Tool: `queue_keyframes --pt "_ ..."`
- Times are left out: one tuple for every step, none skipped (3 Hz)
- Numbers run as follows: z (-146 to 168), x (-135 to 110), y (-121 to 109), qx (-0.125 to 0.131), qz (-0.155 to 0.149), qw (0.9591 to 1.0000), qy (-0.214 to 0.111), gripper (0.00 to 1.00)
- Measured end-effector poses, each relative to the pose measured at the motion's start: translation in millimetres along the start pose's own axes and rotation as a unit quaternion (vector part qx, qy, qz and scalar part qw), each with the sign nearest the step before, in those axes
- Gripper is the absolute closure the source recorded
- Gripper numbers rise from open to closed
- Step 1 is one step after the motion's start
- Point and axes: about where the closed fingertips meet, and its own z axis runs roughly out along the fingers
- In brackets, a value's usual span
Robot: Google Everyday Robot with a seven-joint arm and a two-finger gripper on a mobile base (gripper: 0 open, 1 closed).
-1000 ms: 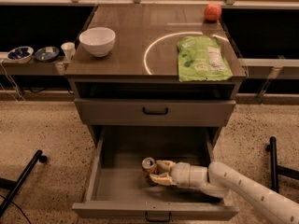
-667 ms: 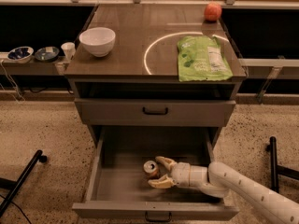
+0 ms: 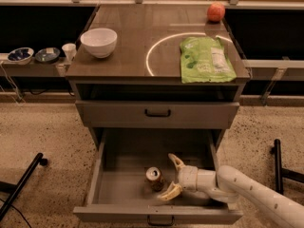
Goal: Place orange can into middle drawer
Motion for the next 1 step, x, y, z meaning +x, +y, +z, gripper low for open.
queue_keyframes --pt "-23.2 -28.7 7.5 0.035 -0.032 0.9988 0.006 0.00"
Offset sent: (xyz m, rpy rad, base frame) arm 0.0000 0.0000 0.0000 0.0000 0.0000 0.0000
